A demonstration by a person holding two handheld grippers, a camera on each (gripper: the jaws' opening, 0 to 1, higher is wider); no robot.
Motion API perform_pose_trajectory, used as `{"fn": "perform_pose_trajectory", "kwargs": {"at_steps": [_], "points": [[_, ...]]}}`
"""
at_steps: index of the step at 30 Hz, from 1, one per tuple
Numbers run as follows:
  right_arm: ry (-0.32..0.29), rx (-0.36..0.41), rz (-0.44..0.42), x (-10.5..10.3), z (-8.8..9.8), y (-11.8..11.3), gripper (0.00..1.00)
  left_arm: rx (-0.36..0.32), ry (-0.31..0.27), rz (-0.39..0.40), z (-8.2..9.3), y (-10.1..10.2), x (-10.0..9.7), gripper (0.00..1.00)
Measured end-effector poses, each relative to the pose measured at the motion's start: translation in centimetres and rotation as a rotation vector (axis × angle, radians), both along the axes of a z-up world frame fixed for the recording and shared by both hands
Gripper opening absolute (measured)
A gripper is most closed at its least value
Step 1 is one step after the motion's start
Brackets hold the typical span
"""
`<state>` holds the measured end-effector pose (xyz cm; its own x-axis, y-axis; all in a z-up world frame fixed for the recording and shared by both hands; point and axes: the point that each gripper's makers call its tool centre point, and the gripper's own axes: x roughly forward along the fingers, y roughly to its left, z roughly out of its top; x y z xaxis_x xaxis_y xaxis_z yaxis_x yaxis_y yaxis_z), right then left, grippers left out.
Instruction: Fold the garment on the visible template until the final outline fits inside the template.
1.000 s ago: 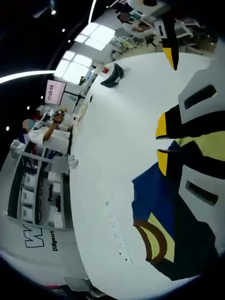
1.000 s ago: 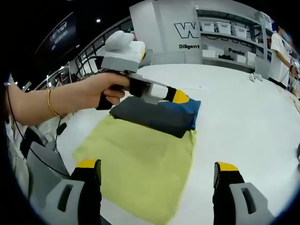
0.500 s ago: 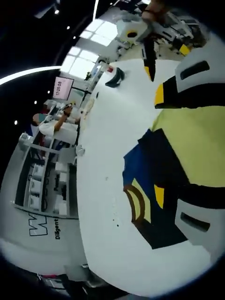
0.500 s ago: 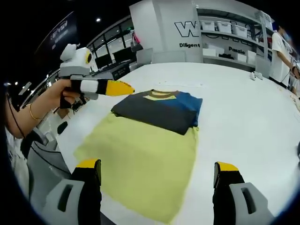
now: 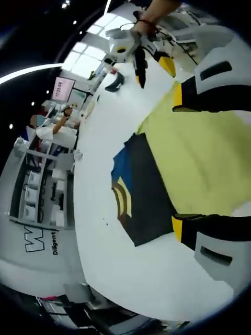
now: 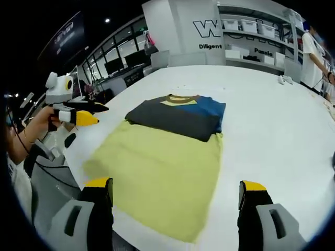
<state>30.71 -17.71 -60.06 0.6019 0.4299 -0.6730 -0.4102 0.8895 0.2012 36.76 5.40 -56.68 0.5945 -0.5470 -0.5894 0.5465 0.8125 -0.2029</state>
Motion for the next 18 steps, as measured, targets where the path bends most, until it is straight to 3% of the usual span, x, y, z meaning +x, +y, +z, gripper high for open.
{"fn": "perform_pose_trajectory", "kwargs": {"at_steps": [5,9,18], "points": [[0.022,-0.014,-0.006,-0.8,-0.9,-0.2,0.99,0.000,0.040,0.055,-1.1,2.6,-1.7,0.75],[0.037,-0.018,-0.001,-1.5,-1.4,-0.1,0.99,0.034,0.099,0.091,-3.1,4.7,-3.4,0.73],[0.064,-0.029,-0.010,-2.9,-2.5,-0.3,0.97,0.051,0.193,0.112,-5.6,6.2,-7.0,0.68]]}}
